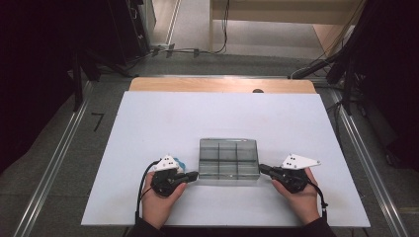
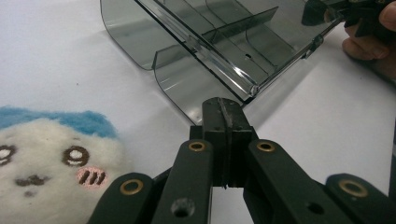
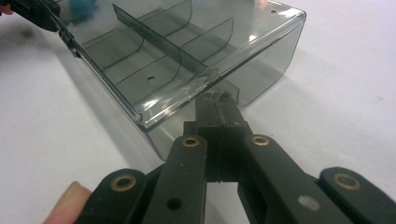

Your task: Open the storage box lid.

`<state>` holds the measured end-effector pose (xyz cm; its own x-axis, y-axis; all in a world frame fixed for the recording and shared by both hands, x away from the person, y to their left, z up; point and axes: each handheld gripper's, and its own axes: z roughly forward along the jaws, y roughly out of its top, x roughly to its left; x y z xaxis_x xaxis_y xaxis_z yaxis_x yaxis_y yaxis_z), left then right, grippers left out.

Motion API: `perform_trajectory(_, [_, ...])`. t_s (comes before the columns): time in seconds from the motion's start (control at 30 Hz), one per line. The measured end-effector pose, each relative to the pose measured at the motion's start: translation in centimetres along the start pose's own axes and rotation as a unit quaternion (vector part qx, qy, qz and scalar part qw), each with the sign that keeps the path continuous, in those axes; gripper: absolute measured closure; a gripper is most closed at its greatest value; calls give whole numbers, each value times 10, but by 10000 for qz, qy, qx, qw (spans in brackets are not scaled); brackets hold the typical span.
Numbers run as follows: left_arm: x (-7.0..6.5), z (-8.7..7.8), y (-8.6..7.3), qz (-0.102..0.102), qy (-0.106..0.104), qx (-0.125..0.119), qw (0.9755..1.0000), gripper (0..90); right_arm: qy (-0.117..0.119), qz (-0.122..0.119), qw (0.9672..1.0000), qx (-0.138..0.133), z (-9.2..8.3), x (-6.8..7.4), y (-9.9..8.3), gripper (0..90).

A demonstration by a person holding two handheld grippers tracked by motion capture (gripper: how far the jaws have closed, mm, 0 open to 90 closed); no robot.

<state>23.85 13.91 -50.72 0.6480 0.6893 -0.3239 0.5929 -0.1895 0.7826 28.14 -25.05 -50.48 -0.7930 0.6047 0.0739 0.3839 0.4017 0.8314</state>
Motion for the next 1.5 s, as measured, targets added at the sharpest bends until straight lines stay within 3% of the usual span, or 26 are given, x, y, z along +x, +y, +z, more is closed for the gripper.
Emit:
perform_trajectory(0.33, [-2,-1,0,111,-56,10,9999,897,31,5,10000,3,-1,0,0,880])
perform_trajectory(0.47, [-1,-2,0,104,-97,-1,9999,898,156,-19,9998,-92,-4,0,0,880])
perform_trajectory(0.83, [-1,-4,2,80,-229,-122,9996,899,111,-95,9999,-67,-5,1,2,880])
perform_trajectory(1.03, [-3,-6,3,216,-226,-198,9993,899,123,-102,9998,-112,-6,3,3,880])
perform_trajectory(1.3, [-4,-9,4,274,-263,-453,9982,898,145,-147,9996,-193,-8,4,5,881])
perform_trajectory(1.5, [-5,-12,6,428,-280,-694,9963,898,182,-165,9992,-317,-11,5,9,881])
